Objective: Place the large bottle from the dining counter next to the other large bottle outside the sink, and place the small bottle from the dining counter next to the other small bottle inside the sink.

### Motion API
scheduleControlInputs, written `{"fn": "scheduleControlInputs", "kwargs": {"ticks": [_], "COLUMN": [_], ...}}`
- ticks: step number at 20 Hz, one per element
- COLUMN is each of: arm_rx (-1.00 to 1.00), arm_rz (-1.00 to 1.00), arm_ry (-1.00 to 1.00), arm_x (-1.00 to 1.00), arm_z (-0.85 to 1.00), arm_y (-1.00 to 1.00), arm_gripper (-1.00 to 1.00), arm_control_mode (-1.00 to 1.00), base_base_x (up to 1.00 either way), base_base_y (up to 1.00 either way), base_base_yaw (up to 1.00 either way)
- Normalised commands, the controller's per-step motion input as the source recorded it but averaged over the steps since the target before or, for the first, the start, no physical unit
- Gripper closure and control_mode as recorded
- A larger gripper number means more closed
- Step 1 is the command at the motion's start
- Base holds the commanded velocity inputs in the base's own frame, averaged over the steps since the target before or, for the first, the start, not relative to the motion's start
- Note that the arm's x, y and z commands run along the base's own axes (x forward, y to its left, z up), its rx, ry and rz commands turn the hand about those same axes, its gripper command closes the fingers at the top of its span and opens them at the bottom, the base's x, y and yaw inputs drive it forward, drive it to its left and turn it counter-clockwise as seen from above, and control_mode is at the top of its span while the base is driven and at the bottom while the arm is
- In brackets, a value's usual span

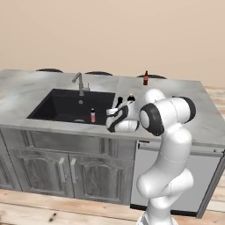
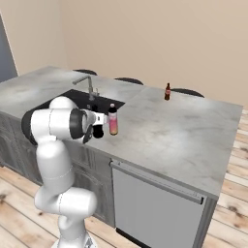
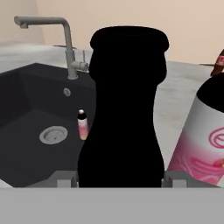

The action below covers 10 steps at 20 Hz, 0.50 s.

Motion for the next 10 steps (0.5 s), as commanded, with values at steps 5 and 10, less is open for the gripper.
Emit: {"fn": "scheduleControlInputs", "kwargs": {"ticks": [5, 10], "arm_rx": [0.00, 0.00], "arm_rz": [-0.03, 0.00], "arm_ry": [-0.05, -0.11], "arm_x": [-0.08, -0.31], "arm_z": [-0.42, -0.28], "arm_y": [0.19, 0.00], "arm_gripper": [-1.00, -1.00], "arm_control_mode": [-1.00, -1.00], "base_base_x": [0.00, 0.00], "base_base_y": [0.00, 0.00], "base_base_yaw": [0.00, 0.00]}}
